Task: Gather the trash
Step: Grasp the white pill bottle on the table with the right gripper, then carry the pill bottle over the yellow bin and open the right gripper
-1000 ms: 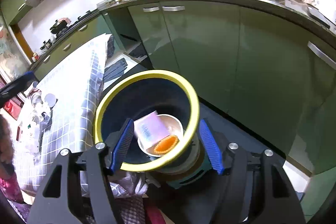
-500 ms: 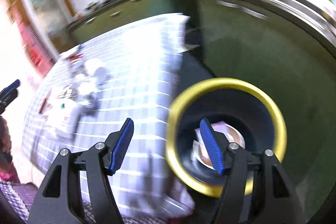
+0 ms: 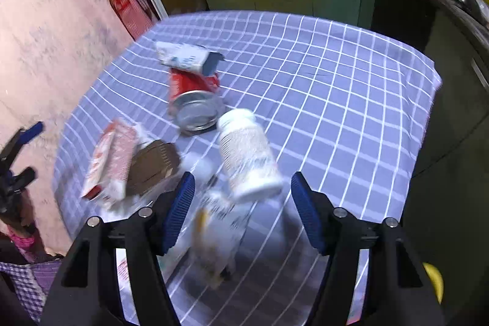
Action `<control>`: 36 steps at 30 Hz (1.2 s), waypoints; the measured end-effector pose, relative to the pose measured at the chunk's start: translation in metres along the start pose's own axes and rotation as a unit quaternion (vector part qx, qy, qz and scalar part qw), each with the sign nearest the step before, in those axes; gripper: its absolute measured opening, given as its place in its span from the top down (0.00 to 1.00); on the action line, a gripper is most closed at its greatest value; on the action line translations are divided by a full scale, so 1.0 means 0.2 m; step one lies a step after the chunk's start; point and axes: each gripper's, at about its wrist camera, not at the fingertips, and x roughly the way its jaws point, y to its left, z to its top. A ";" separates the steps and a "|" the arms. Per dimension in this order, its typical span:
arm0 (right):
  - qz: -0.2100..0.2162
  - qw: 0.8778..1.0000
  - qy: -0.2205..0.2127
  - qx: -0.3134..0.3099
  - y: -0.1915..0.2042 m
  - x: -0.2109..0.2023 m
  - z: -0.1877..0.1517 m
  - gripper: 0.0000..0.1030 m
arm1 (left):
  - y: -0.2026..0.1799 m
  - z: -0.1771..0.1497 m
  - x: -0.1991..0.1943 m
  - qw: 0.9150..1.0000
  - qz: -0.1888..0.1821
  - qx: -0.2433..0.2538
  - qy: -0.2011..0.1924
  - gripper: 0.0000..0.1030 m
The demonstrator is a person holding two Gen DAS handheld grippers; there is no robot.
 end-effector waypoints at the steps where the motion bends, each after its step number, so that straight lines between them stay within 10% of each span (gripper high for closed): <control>1: -0.005 1.000 0.014 -0.006 -0.01 0.04 0.03 0.39 | 0.01 0.00 0.00 1.000 0.001 -0.004 0.001 0.05; 21: -0.001 0.998 0.056 0.019 -0.01 0.36 0.14 0.57 | 0.04 -0.01 0.08 1.000 -0.002 -0.021 0.023 0.05; 36: -0.021 0.993 -0.062 0.097 -0.18 -0.26 -0.27 0.57 | -0.01 -0.02 0.07 1.000 -0.012 -0.006 0.020 0.05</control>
